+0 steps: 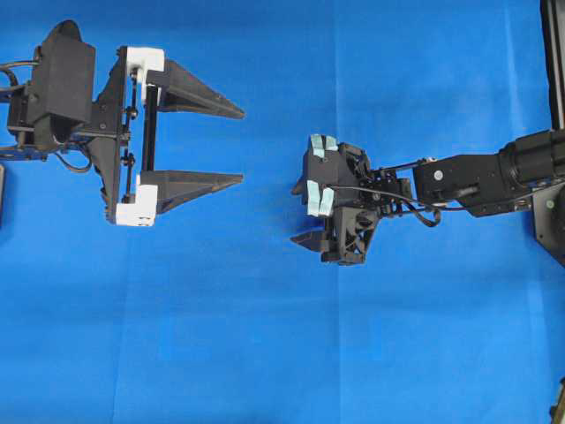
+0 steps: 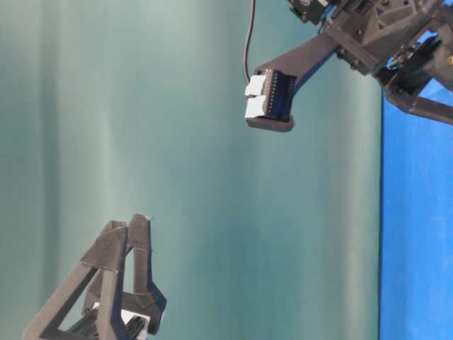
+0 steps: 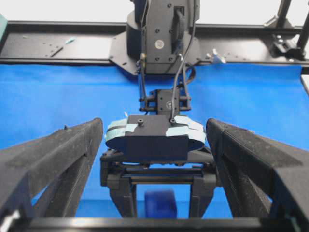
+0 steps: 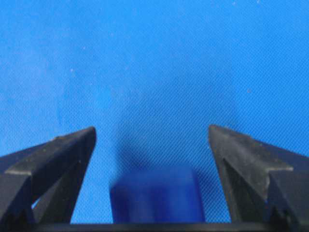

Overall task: Handover the blue block to the right arm after grasping it with the left arm, then place it in the designated position.
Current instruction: 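Rotate the right gripper downward and lower the cube to the table, then release the cube and raise the right gripper away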

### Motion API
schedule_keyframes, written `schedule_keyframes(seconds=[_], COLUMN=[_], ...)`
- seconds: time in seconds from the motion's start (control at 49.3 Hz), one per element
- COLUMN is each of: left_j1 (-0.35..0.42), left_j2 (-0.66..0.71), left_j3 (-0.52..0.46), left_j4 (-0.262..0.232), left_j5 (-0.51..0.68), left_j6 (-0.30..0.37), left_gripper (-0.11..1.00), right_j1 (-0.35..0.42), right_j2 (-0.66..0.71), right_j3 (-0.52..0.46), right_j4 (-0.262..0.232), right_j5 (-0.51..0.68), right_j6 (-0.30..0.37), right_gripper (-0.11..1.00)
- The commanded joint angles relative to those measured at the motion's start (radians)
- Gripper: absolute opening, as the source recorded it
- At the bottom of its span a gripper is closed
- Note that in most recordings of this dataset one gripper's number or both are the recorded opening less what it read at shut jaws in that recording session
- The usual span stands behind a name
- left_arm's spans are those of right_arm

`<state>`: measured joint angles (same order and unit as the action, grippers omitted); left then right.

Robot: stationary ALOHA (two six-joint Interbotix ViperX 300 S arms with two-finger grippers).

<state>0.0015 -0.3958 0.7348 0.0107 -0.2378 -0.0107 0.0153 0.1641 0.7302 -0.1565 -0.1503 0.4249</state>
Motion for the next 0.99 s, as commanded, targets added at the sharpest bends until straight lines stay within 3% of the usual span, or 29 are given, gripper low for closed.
schedule_keyframes(seconds=[0.0,0.304,0.973], left_j1=[0.002,0.002,0.002], left_j2=[-0.018,-0.018,-0.017], left_j3=[-0.021,-0.023,-0.028], left_j4=[0.0,0.002,0.0], left_j5=[-0.009,-0.009,-0.009], left_j6=[0.0,0.0,-0.002], left_gripper=[0.92,0.92,0.92], right_j1=[0.002,0.002,0.0], right_j2=[-0.014,-0.087,-0.577], right_j3=[-0.021,-0.023,-0.015], right_j4=[0.003,0.003,-0.04], right_j5=[-0.006,0.043,0.379], right_j6=[-0.002,-0.003,-0.012], right_gripper=[0.88,0.87,0.86])
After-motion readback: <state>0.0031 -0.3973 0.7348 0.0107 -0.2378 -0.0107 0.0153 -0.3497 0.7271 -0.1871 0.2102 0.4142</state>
